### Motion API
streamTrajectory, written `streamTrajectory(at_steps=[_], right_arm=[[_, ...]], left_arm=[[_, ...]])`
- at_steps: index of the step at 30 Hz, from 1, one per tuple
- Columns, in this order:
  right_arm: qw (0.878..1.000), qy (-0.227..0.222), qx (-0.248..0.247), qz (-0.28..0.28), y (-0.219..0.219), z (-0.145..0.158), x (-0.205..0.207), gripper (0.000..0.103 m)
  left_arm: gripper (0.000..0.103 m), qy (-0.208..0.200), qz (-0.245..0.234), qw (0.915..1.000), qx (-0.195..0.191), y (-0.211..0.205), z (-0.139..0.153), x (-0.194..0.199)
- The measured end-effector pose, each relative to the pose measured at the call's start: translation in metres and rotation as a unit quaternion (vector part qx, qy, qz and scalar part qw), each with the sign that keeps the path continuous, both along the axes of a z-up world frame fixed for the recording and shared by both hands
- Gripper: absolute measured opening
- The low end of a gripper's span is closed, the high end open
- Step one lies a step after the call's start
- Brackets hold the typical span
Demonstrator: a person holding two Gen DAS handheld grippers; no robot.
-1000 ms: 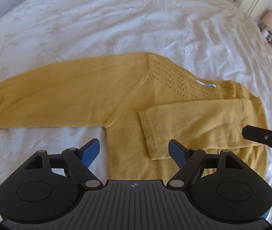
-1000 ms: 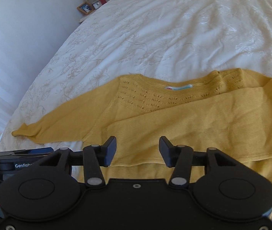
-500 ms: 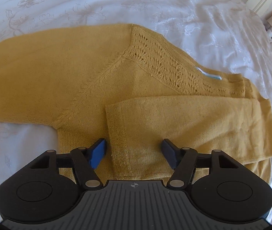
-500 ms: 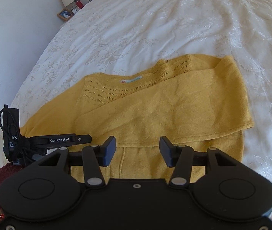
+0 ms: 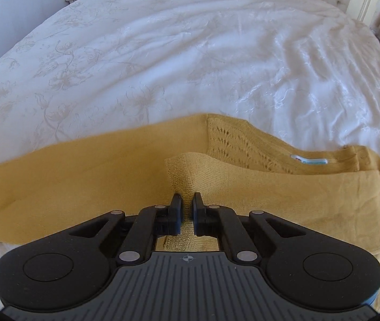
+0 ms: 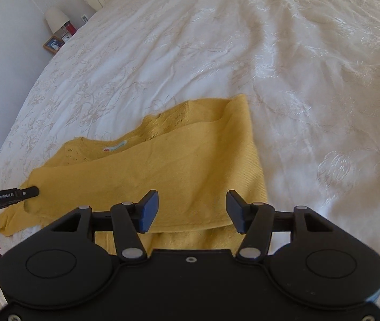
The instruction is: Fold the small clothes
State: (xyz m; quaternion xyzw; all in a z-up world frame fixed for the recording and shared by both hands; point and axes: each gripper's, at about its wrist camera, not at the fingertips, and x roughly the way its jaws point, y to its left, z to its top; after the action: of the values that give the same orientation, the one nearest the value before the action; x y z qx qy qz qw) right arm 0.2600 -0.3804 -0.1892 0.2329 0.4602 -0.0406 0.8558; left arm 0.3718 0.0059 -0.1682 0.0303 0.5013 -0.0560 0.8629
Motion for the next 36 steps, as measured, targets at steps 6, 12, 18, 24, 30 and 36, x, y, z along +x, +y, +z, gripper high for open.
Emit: streamTrajectory(at_steps=[6, 12, 18, 24, 30, 36], right_arm=[[0.999, 0.008, -0.016, -0.031, -0.036, -0.02, 0.034, 0.062], [0.999, 0.025, -0.015, -0.045, -0.056, -0.041, 0.057, 0.062], [0.997, 0.052, -0.037, -0.046, -0.06, -0.055, 0.068, 0.06], [0.992, 0.086, -0.094, -0.023, -0.052, -0.07, 0.097, 0.061], [0.993, 0.07, -0.082, -0.047, -0.055, -0.052, 0.093, 0.065], [0.997, 0.016, -0.048, -0.052, -0.037, -0.016, 0.048, 0.093]], left_arm=[[0.008, 0.027, 0.022, 0.9991, 0.025, 0.005, -0.023, 0.002], [0.011, 0.055, 0.076, 0.9948, 0.039, 0.026, -0.042, 0.011], [0.009, 0.047, 0.042, 0.9955, 0.071, 0.018, -0.046, 0.013], [0.009, 0.041, 0.036, 0.9947, 0.087, 0.011, -0.048, 0.011], [0.015, 0.035, 0.008, 0.9936, 0.107, 0.009, -0.048, 0.01], [0.092, 0.017, 0.047, 0.9926, 0.111, 0.029, -0.049, 0.004]])
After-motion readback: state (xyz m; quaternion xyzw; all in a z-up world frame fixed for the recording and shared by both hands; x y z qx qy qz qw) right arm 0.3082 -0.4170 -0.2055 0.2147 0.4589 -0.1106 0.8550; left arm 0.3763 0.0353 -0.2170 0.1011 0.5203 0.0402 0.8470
